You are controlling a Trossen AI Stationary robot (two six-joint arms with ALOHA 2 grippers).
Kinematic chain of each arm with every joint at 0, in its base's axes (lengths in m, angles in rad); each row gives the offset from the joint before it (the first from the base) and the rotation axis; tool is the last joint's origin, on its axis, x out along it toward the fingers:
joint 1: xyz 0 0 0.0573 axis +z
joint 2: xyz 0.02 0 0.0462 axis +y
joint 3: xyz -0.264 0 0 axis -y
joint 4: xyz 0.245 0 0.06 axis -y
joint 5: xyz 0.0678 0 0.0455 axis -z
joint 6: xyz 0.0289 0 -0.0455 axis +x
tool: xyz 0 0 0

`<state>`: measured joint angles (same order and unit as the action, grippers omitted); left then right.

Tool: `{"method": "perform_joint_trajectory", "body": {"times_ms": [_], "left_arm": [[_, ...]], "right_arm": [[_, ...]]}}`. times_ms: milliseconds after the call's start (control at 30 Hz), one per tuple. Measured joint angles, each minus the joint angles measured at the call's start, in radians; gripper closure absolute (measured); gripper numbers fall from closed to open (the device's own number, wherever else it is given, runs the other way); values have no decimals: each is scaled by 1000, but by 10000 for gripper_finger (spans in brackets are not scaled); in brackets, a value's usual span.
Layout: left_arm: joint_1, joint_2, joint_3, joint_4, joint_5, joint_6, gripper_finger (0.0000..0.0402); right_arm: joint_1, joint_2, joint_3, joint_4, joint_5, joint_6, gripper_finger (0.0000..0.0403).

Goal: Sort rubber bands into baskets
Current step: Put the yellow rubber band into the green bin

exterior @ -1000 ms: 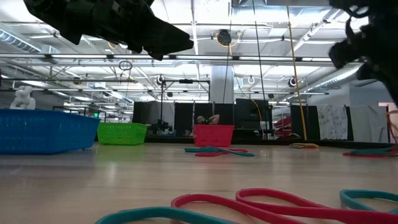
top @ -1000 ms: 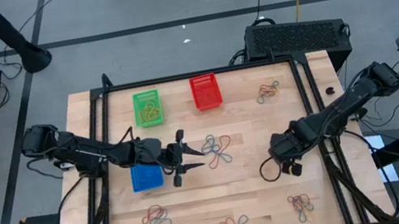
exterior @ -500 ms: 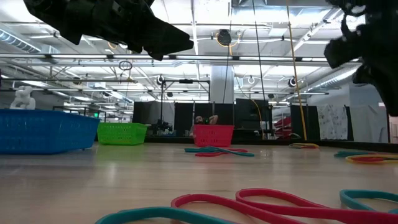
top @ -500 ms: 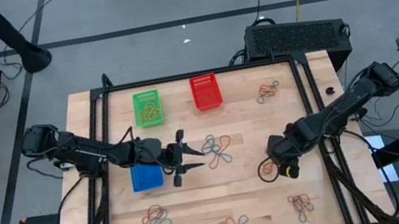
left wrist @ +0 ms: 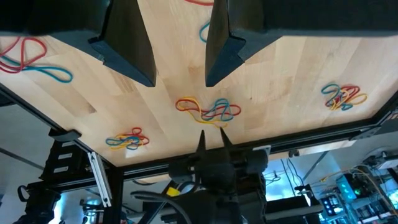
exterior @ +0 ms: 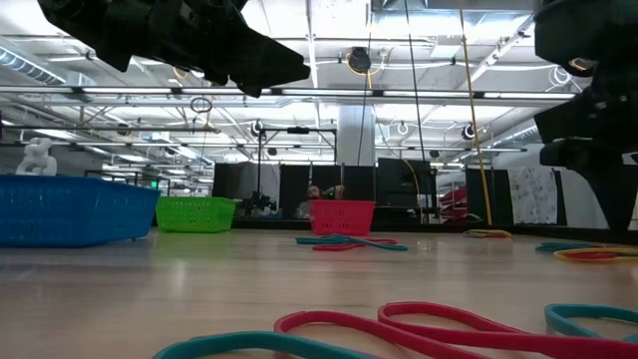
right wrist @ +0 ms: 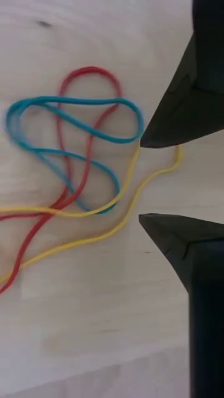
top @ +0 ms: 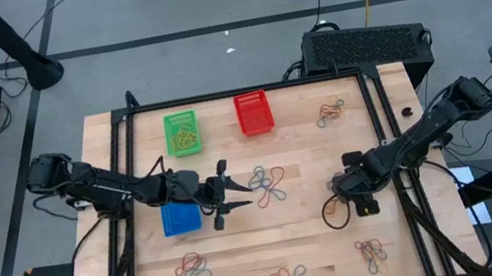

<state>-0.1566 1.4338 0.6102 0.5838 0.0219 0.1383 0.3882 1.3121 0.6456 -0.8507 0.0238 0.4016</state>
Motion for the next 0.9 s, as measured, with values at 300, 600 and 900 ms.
{"method": "perform_joint_trajectory", "body": {"times_ms": [300, 600, 900], "left_arm": [[0, 0, 0, -3, 0, 7, 254], [0, 0, 0, -27, 0, 6, 254], [0, 0, 0, -25, 0, 6, 254]], "right_arm": [[0, 0, 0, 66, -2, -71, 232], [0, 2, 0, 76, -2, -74, 232], [0, 85, -1, 83, -29, -48, 232]]}}
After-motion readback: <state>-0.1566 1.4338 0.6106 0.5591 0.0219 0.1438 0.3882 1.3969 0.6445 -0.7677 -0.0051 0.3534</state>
